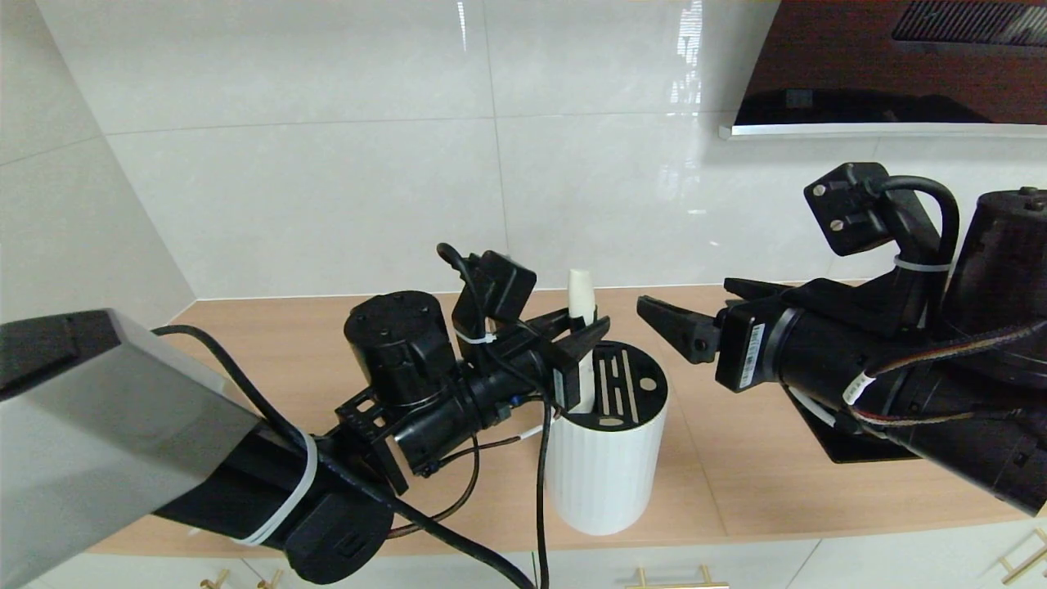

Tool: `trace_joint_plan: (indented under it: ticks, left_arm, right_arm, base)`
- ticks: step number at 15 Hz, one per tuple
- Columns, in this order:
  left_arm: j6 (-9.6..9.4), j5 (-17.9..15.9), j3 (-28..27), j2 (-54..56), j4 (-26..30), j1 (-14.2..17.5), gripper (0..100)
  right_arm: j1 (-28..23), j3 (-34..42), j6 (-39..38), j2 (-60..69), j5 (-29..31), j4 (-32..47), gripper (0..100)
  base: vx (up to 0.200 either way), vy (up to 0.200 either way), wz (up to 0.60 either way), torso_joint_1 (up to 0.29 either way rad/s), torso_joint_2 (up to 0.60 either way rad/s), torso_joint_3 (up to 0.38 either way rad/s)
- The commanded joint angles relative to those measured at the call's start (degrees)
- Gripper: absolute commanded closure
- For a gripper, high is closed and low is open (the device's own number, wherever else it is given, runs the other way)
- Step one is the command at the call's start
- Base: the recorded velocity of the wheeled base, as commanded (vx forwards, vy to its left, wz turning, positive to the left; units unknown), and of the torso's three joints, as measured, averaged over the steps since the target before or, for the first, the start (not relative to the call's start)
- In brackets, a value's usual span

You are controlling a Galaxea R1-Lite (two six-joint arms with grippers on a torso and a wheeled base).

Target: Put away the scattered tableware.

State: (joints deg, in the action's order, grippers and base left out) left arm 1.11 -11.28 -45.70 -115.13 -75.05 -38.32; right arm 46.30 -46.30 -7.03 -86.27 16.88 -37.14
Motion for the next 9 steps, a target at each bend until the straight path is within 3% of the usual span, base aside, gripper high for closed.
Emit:
trace_joint_plan:
  ticks: [1, 5, 6, 9]
  left_arm:
    - [0.03, 0.0, -0.1, -1.1, 0.0, 0.0, 100]
    - [0.03, 0.5, -0.2, -1.2, 0.0, 0.0, 100]
    - [0.03, 0.5, -0.2, -1.2, -0.1, 0.0, 0]
    - [0.12, 0.8, -0.6, -1.0, -0.6, 0.0, 0]
  right_arm:
    - [0.0, 0.0, 0.0, -0.1, 0.0, 0.0, 0]
    - [0.0, 0.0, 0.0, -0.1, 0.0, 0.0, 0]
    - [0.0, 0.0, 0.0, -0.1, 0.0, 0.0, 0]
    - [0.0, 0.0, 0.0, -0.1, 0.0, 0.0, 0]
  base:
    - [0.0, 0.0, 0.0, 0.0, 0.0, 0.0]
    - [0.0, 0.0, 0.0, 0.0, 0.0, 0.0]
    - [0.0, 0.0, 0.0, 0.0, 0.0, 0.0]
    - [0.0, 0.0, 0.0, 0.0, 0.0, 0.0]
